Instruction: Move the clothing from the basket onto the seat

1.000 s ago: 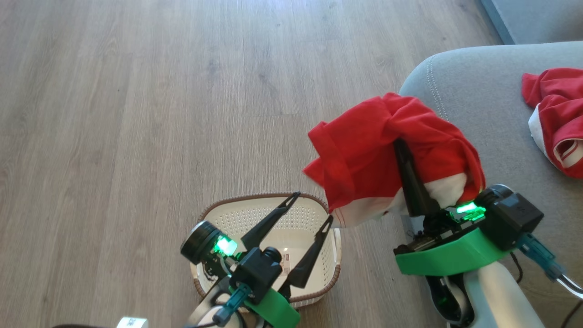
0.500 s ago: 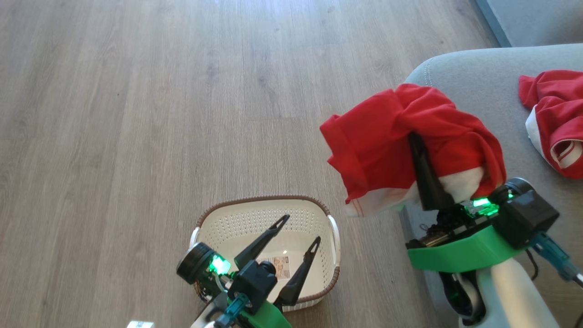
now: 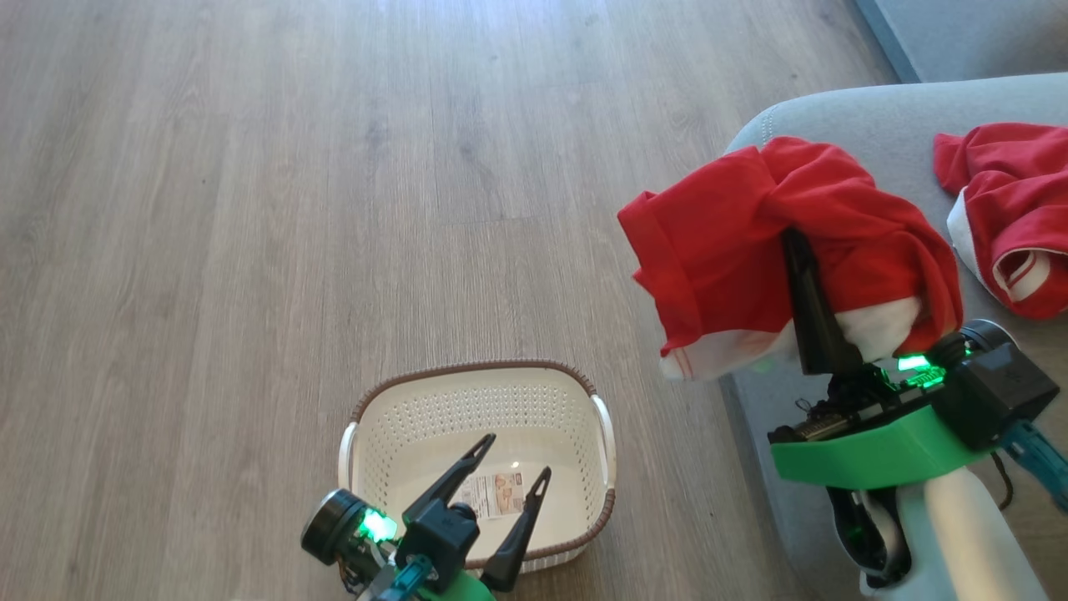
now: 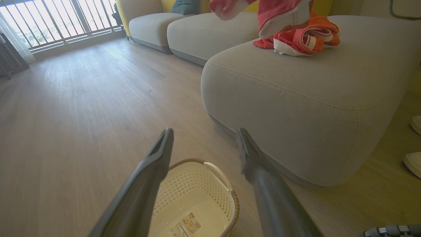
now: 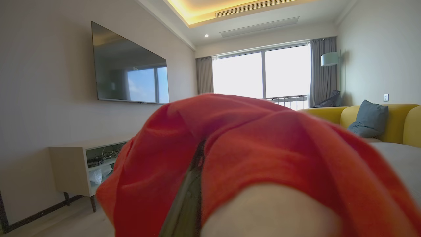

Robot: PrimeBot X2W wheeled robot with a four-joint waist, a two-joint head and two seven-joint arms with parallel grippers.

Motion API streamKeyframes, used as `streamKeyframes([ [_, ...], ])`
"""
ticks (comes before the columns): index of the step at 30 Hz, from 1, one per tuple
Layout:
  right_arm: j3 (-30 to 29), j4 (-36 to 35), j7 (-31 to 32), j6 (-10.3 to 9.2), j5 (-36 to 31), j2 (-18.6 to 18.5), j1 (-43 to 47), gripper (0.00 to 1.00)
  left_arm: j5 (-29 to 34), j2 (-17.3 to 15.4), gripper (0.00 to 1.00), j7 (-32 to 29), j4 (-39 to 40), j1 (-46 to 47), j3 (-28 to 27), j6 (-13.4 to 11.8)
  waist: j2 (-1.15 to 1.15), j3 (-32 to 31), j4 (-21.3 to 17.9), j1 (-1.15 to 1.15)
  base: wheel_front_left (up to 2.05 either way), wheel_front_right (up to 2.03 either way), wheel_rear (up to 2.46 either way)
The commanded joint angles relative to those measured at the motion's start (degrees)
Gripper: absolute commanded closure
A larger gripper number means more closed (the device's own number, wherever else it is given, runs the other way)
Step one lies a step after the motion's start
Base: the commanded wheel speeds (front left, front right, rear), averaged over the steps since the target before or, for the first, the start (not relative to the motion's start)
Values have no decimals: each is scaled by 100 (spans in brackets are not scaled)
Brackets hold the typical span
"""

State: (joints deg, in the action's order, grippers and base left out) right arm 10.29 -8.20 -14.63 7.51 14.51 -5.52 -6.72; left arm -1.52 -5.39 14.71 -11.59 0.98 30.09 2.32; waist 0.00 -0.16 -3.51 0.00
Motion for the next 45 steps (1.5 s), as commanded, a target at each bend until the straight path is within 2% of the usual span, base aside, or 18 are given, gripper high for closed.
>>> streamKeyframes([
  [1, 69, -236, -37, -2, -64, -35, -294, 100, 24, 44, 0, 29, 177, 132, -230, -20, 0, -8, -18, 0, 0, 0, 0],
  [15, -4, -209, -37, -2, -89, -74, -303, 100, 38, 131, 0, 29, 216, 117, -328, 31, 0, 51, -264, 0, 0, 0, 0],
  [23, -68, -240, -37, -2, -161, -113, -461, 100, 117, 89, 0, 29, 282, 193, -351, 90, 0, 262, -951, 0, 0, 0, 0],
  [24, -145, -248, -37, -2, -170, -119, -462, 100, 118, 86, 0, 29, 301, 223, -343, 96, 0, 305, -1130, 0, 0, 0, 0],
  [37, -581, -260, -37, -2, -254, -66, -512, 100, 139, 23, 0, 29, 399, 370, -275, 99, 0, 414, -2226, 0, 0, 0, 0],
  [45, -1040, -388, -37, -2, -322, 11, -373, 100, 149, 9, 0, 29, 377, 596, -77, 212, 0, 537, -2495, 0, 0, 0, 0],
])
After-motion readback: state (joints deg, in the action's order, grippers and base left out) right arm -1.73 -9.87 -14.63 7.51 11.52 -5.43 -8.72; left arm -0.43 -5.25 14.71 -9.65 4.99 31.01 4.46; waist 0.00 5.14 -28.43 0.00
